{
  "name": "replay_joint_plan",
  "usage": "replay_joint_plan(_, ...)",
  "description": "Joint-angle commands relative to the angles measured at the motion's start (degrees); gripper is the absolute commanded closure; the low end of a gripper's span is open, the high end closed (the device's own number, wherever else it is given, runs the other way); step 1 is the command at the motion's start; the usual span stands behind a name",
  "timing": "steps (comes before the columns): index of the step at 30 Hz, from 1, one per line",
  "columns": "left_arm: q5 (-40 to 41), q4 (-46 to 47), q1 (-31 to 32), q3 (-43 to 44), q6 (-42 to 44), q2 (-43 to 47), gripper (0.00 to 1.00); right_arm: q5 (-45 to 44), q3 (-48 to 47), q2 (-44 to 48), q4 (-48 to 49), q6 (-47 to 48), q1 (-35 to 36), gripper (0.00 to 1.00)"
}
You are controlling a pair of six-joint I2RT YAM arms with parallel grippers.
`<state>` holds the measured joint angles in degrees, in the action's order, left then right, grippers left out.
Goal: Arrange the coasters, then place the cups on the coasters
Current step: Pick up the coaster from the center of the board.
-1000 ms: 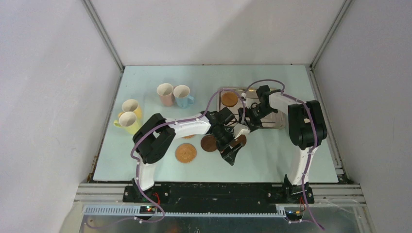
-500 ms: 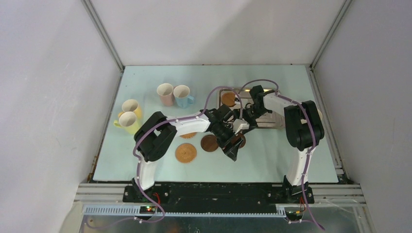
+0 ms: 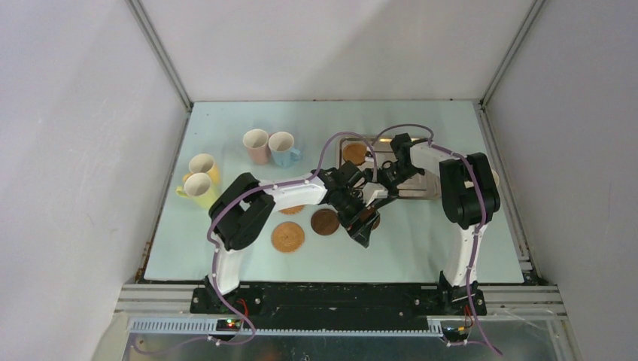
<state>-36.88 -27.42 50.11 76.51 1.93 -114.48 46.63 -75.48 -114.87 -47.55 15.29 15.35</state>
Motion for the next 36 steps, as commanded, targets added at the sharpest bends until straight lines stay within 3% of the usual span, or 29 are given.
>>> replay_joint_plan(1, 4.27, 2.37, 0.61, -0.31, 0.20, -1.81, 0.00, 10.75, -0.95, -1.46, -5.82, 3.40, 0.70, 0.17)
replay_joint_plan(16, 5.57, 2.10, 1.48, -0.23, 0.84, -1.50, 0.00, 22.33, -3.06, -1.90, -17.39, 13.84, -1.86, 0.22)
replay_joint_plan(36, 7.14, 2.24, 1.50, -1.76, 2.06, -0.32, 0.00, 28.21, -3.71, -2.15, -24.07, 20.30, -2.41, 0.26)
